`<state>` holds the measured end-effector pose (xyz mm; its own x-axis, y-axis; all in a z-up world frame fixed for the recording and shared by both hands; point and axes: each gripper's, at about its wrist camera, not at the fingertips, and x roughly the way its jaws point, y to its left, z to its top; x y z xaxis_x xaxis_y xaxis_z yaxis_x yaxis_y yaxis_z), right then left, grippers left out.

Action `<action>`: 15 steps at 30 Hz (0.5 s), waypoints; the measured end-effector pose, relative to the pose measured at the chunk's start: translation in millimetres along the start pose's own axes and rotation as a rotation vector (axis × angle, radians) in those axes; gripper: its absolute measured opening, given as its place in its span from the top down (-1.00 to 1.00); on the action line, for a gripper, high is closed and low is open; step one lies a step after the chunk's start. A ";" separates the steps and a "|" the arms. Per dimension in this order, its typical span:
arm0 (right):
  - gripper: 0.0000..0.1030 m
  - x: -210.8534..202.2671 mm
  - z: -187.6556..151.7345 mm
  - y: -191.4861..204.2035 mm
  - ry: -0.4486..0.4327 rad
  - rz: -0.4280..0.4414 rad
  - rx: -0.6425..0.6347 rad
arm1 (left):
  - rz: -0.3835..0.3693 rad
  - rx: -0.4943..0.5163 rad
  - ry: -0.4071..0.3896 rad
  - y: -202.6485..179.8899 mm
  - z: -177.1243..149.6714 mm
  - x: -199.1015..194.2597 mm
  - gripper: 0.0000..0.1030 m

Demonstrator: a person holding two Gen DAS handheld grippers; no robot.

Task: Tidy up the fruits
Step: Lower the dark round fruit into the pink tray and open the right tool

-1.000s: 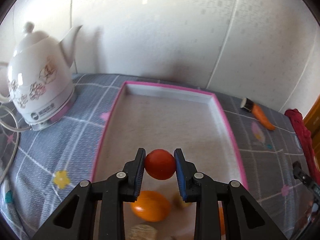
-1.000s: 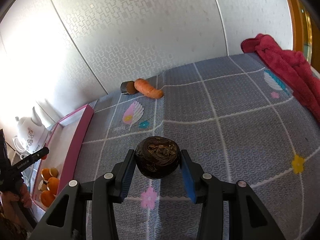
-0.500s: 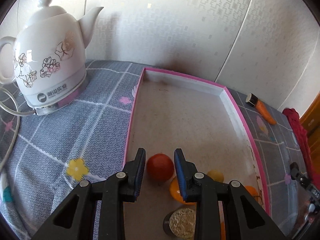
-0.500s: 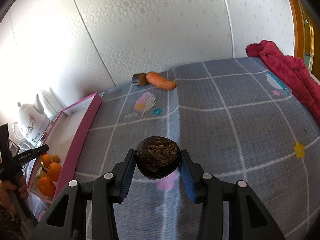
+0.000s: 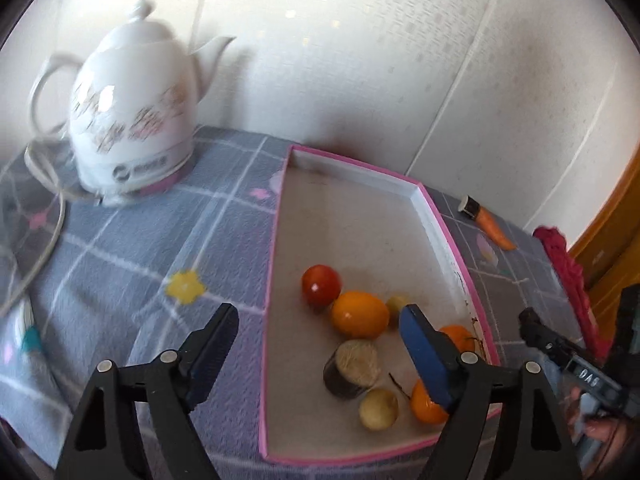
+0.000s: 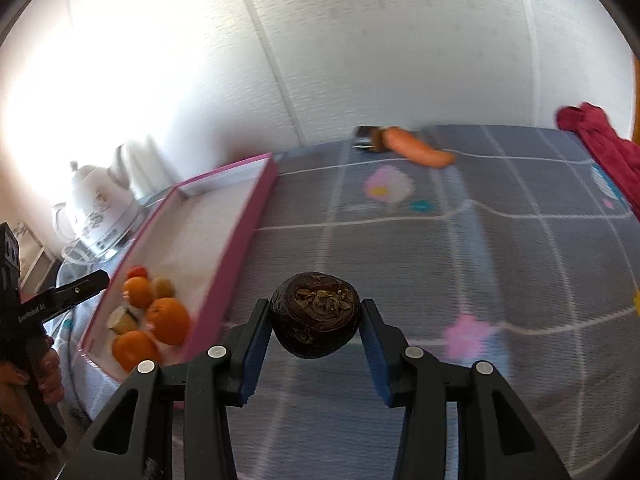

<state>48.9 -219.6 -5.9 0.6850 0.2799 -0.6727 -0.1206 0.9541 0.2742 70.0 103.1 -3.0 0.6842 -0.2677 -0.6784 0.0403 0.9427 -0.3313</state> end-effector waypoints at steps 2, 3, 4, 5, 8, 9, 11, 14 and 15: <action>0.13 3.1 2.4 15.7 0.004 0.017 -0.031 | -0.003 -0.033 0.000 5.5 -0.5 -0.5 -0.63; 0.13 3.6 3.3 22.0 0.004 0.026 -0.043 | 0.006 -0.040 -0.006 7.5 0.0 -1.4 -0.63; 0.13 4.4 5.1 30.3 0.004 0.036 -0.059 | 0.025 -0.040 -0.015 8.4 -0.2 -1.4 -0.63; 0.13 5.6 6.7 36.4 0.004 0.043 -0.071 | 0.040 -0.038 -0.025 9.0 0.6 -2.8 -0.63; 0.13 8.1 13.3 57.0 -0.003 0.061 -0.118 | 0.103 -0.017 -0.052 6.4 0.3 -4.9 -0.72; 0.13 9.1 15.7 62.4 -0.004 0.065 -0.131 | 0.127 -0.005 -0.058 5.0 0.3 -4.2 -0.75; 0.13 13.4 21.2 74.9 0.002 0.069 -0.161 | 0.160 0.029 -0.068 0.4 -0.6 -3.5 -0.78; 0.13 26.0 27.1 89.5 0.032 0.052 -0.205 | 0.182 0.067 -0.080 -4.0 -2.8 -3.8 -0.80; 0.13 30.3 27.6 91.6 0.038 0.044 -0.215 | 0.186 0.077 -0.084 -6.0 -3.3 -3.8 -0.81</action>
<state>78.3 -126.7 17.8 0.6485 0.3216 -0.6899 -0.3026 0.9406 0.1540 64.7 97.9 -0.6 0.7435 -0.0730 -0.6647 -0.0389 0.9876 -0.1520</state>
